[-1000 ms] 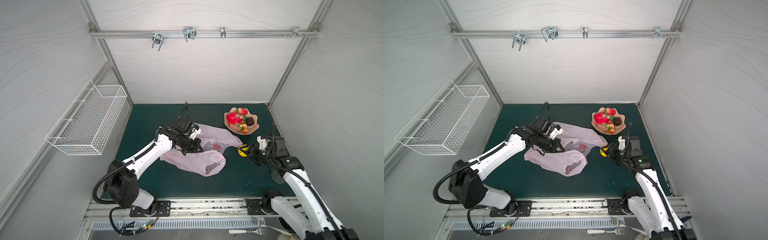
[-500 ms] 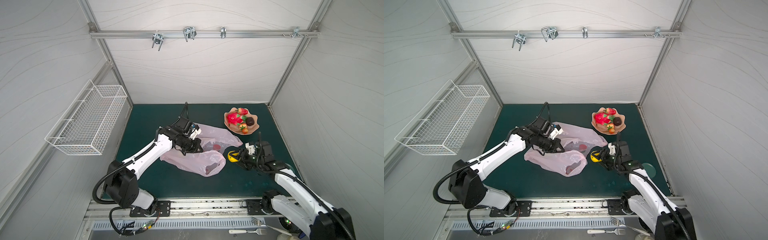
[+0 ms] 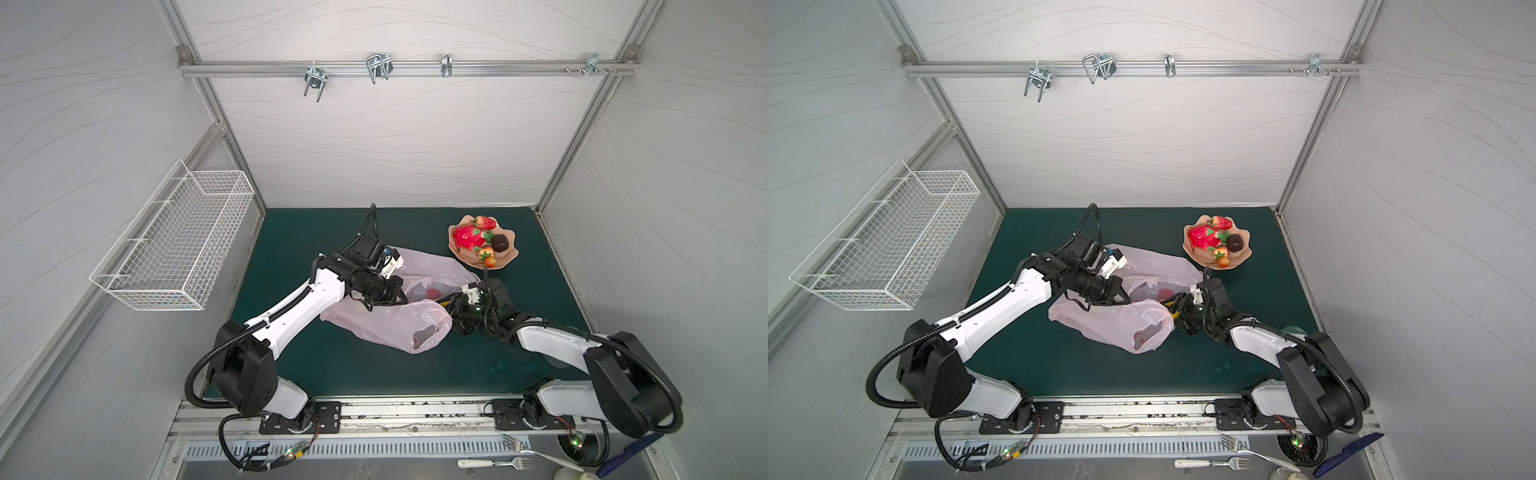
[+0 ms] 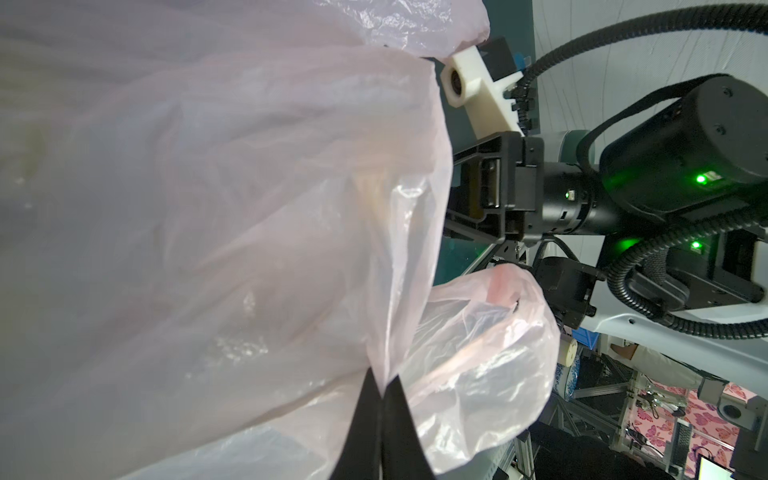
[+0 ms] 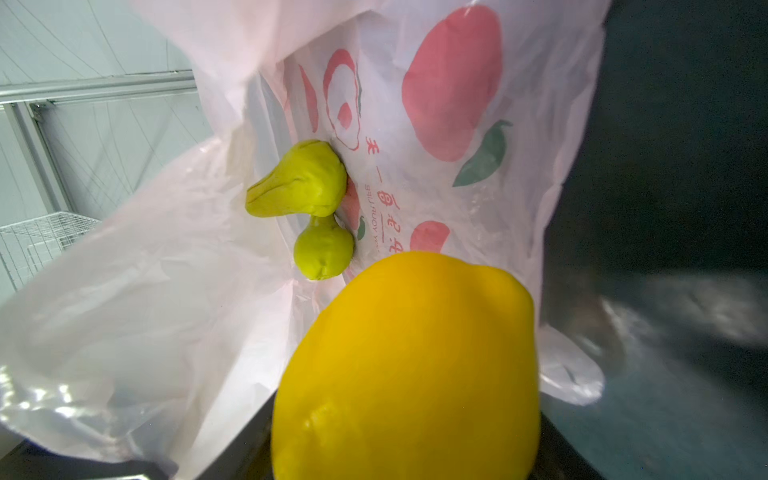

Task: Place the fruits into the plastic bag
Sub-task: 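Lift the yellow lemon and carry it into the bag mouth, then lower the lemon into the bag and open the right gripper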

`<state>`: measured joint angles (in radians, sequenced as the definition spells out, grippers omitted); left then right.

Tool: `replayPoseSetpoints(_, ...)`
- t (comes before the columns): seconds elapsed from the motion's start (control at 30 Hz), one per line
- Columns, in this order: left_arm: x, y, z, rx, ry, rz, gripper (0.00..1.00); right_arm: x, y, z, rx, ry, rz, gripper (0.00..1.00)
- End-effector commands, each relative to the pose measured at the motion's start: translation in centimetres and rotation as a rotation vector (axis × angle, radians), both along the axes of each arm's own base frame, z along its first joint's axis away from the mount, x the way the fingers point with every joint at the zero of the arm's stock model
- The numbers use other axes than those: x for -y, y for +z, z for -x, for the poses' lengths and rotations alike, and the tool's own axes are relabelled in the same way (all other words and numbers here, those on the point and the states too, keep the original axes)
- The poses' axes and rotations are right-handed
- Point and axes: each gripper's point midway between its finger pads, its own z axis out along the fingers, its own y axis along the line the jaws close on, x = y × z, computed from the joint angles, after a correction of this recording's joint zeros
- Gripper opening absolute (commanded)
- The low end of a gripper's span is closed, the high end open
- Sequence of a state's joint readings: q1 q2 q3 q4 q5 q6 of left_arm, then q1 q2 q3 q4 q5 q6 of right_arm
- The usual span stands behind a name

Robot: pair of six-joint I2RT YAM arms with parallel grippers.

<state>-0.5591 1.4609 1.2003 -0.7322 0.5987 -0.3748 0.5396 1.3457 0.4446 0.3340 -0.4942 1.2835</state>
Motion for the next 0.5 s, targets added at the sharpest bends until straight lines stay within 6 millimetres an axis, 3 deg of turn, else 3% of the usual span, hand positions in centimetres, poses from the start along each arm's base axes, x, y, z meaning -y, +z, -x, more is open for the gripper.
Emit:
replayPoseSetpoints(0.0,1.3,2.9,-1.3,0.084,-0.012,0.060,0.00,-2.3,1.7,-1.2,0.034,-0.010,-0.090,0.39)
replayPoseSetpoints(0.2,1.7,3.2,-1.6,0.091,-0.021,0.071,0.00,-5.2,1.1,-1.6,0.015,0.031,-0.118,0.38)
replayPoseSetpoints(0.47,1.8,3.2,-1.3,0.093,-0.031,0.076,0.00,-9.6,1.1,-3.5,0.000,0.093,-0.138,0.38)
